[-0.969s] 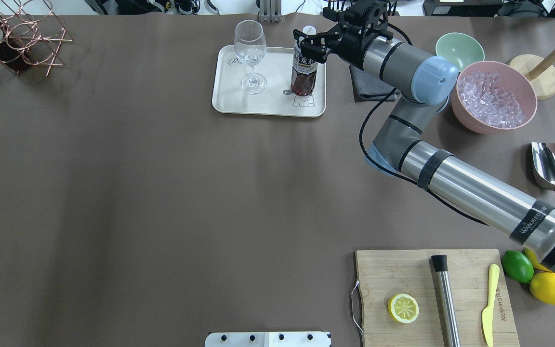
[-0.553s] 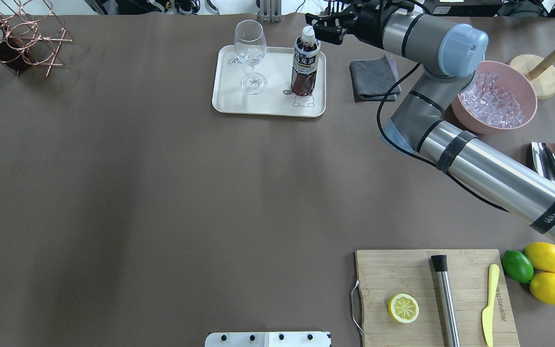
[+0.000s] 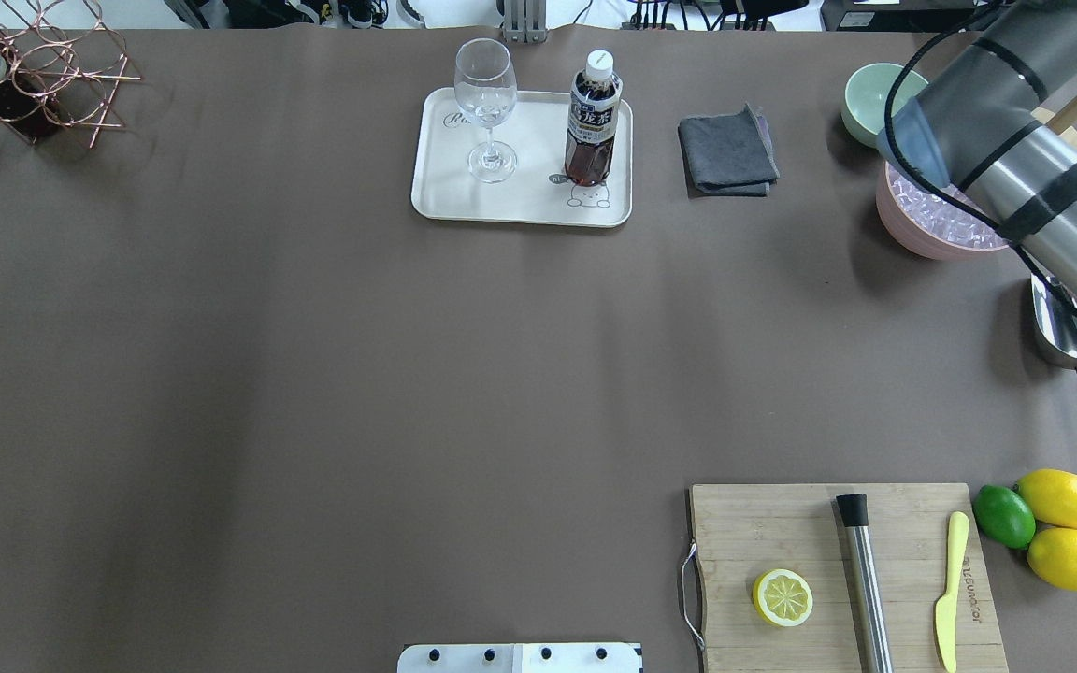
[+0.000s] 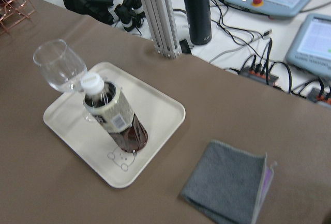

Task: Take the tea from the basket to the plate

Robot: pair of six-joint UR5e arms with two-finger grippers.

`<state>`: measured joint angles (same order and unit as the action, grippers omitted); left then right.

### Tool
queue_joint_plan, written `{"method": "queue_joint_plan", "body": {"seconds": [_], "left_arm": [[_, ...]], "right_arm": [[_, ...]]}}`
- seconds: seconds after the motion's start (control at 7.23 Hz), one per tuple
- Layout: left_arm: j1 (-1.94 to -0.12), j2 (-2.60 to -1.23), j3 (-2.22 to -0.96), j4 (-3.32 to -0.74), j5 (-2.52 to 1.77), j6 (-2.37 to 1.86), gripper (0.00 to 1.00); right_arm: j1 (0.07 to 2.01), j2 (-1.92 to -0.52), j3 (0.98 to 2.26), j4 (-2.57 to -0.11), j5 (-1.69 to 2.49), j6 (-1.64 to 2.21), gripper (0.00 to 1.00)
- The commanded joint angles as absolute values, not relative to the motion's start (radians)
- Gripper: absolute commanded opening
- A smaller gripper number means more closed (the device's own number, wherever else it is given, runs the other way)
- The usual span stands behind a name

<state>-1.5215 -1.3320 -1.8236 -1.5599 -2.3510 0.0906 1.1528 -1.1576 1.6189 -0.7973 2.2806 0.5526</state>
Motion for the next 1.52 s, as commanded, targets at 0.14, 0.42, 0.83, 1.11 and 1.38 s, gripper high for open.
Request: {"method": "queue_joint_plan", "body": {"seconds": [0.14, 0.42, 0.83, 1.11, 1.38], "left_arm": [[-1.589, -1.332, -1.787, -1.56, -2.35, 0.097, 0.98], [-1.637, -1.331, -1.795, -1.557, -2.356, 0.095, 0.98], [-1.641, -1.325, -1.79, -1.552, -2.358, 0.094, 0.98], [-1.641, -1.354, -1.792, -1.481, -2.393, -0.013, 0.98], [-1.641, -1.356, -1.784, -1.491, -2.396, -0.021, 0.98]], "right_arm": [[1.225, -1.69, 1.986, -0.972, 2.394, 0.549, 1.0], [1.307, -1.956, 1.997, -0.973, 2.396, 0.534, 1.0], [1.373, -2.008, 1.832, -1.078, 2.394, 0.523, 1.0], [1.367, -1.845, 1.745, -1.345, 2.367, 0.523, 1.0], [1.365, -1.65, 1.662, -1.556, 2.295, 0.528, 1.0]]}}
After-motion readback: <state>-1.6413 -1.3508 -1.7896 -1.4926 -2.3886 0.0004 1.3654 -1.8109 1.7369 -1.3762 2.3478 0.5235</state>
